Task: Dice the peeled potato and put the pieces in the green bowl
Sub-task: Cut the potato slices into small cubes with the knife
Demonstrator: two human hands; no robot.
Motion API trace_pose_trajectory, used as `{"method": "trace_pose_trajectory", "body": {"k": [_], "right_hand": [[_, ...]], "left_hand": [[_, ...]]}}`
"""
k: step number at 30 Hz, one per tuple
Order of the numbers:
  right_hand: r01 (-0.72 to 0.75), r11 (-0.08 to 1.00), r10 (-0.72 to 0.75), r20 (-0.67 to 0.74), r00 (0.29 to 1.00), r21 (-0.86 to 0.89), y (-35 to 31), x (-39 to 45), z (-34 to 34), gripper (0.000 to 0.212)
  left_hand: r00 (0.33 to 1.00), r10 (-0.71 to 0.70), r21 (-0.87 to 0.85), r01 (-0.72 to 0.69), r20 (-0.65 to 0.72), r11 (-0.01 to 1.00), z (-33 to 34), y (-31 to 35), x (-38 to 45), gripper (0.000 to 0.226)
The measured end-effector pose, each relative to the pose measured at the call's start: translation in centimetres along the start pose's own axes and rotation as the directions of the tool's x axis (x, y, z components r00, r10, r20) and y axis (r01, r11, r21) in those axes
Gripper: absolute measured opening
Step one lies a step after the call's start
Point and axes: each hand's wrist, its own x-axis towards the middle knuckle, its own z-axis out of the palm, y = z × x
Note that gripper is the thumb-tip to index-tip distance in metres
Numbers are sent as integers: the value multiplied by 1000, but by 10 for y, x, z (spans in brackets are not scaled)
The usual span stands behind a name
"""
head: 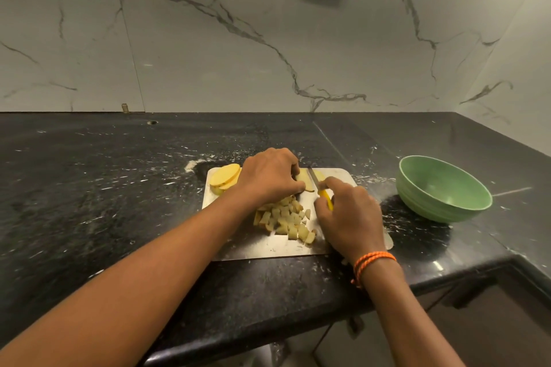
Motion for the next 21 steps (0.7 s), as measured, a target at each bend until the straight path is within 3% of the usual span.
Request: {"method": "trace_pose_trajectory", "body": {"k": [6, 13, 21], "right_hand": [[33, 999, -32, -47, 998, 17, -2, 8, 9, 29], [76, 997, -76, 47, 996, -1, -5, 1, 3, 30], [62, 997, -64, 48, 997, 38, 6, -45, -22, 26]], "left_hand": [[1000, 0, -5, 0, 12, 1000, 1, 0, 2, 35], [1000, -5, 4, 5, -9, 1000, 2, 1, 0, 29], [1000, -2, 10, 2, -7, 1000, 3, 1, 0, 29]]}}
